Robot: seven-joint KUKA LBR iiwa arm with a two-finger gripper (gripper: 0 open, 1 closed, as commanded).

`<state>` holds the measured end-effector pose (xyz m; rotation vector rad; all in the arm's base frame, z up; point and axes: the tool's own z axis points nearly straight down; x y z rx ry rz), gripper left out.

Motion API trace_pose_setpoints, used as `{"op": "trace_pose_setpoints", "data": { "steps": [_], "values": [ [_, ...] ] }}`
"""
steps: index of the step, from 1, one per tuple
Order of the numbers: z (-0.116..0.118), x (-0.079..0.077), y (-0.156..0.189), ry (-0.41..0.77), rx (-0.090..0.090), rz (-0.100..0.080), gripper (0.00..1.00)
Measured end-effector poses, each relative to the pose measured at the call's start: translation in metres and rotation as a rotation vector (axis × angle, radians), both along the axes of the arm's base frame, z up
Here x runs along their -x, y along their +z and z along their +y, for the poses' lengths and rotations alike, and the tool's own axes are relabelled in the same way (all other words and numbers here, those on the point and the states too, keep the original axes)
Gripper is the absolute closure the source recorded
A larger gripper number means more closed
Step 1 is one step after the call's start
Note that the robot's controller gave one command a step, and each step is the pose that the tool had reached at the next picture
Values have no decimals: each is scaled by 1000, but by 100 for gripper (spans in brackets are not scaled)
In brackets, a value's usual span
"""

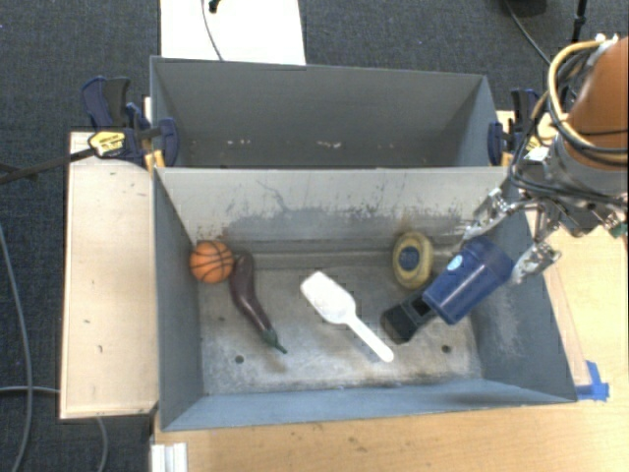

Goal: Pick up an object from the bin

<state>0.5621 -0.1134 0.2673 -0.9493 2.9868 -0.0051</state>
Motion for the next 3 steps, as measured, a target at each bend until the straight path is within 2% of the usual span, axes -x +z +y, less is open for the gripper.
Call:
{"op": "trace_pose_setpoints", "data": {
  "steps": [1,2,3],
  "values": [
    [0,1,-3,-2,-2,6,100],
    [-5,6,-16,127,0,2,100],
    [-12,35,-51,377,1,5,100]
  ]
}}
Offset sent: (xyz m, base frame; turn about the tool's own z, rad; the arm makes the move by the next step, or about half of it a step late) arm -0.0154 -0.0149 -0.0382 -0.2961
